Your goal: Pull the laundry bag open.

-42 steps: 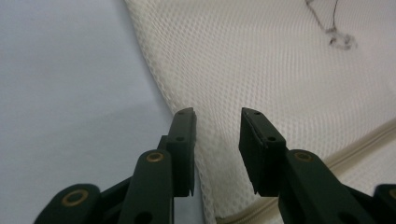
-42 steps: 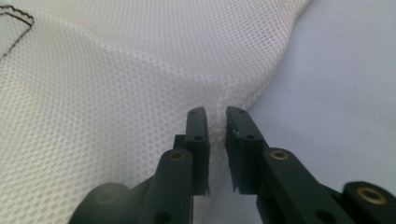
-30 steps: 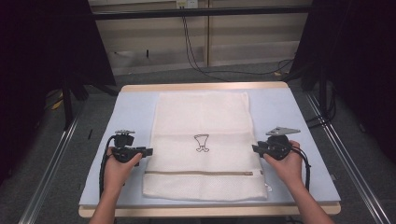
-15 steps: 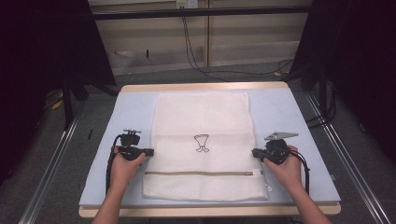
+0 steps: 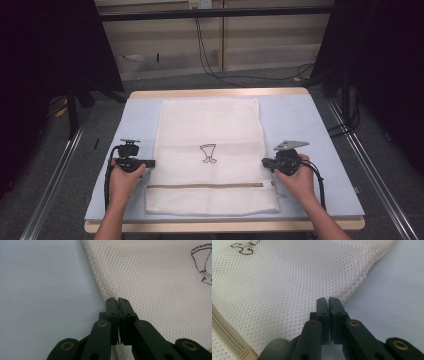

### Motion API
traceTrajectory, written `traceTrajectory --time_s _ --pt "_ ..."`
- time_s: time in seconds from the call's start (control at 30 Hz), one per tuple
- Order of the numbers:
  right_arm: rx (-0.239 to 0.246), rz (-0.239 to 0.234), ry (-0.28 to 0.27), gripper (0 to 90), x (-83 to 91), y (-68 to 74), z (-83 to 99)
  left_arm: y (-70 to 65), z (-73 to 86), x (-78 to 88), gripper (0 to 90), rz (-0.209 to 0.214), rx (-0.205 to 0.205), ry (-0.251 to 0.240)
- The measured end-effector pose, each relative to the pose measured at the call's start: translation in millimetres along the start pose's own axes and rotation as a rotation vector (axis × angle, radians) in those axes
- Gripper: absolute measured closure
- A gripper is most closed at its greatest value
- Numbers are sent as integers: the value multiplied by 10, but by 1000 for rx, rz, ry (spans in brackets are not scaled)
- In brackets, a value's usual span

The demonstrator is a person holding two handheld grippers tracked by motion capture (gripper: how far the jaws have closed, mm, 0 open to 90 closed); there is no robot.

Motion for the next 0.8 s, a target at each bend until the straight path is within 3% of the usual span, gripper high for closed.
traceTrajectory --time_s 0.17,0.23,0.27,0.3,0.4,0.63,0.8 --pt "0 7 -23 837 45 4 -15 -38 -73 68 809 -29 -23 -29" --pt "5 8 -34 829 80 7 -16 -83 -140 109 744 -27 -18 -65" --pt "4 5 -39 842 92 13 -18 -143 -176 119 738 -11 -4 -82" --pt "3 -5 -26 852 111 28 1 -161 -178 134 734 -5 -35 -69" --pt "0 -6 -24 847 121 42 33 -329 -244 118 678 48 -19 -90" --pt "30 29 -67 732 231 37 22 -668 -313 15 662 130 -68 -68" --pt "59 30 -94 785 363 26 57 -887 -351 -40 650 178 -95 -52"
Point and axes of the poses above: each handheld gripper's, and its own axes: x roughly backward along the jaws, z roughly out of its underside, y roughly to its left, the point moved 10 cm from there along -x, roughly forward along the jaws, and after that the axes turned 6 degrees about -x, right-handed, at the moved point
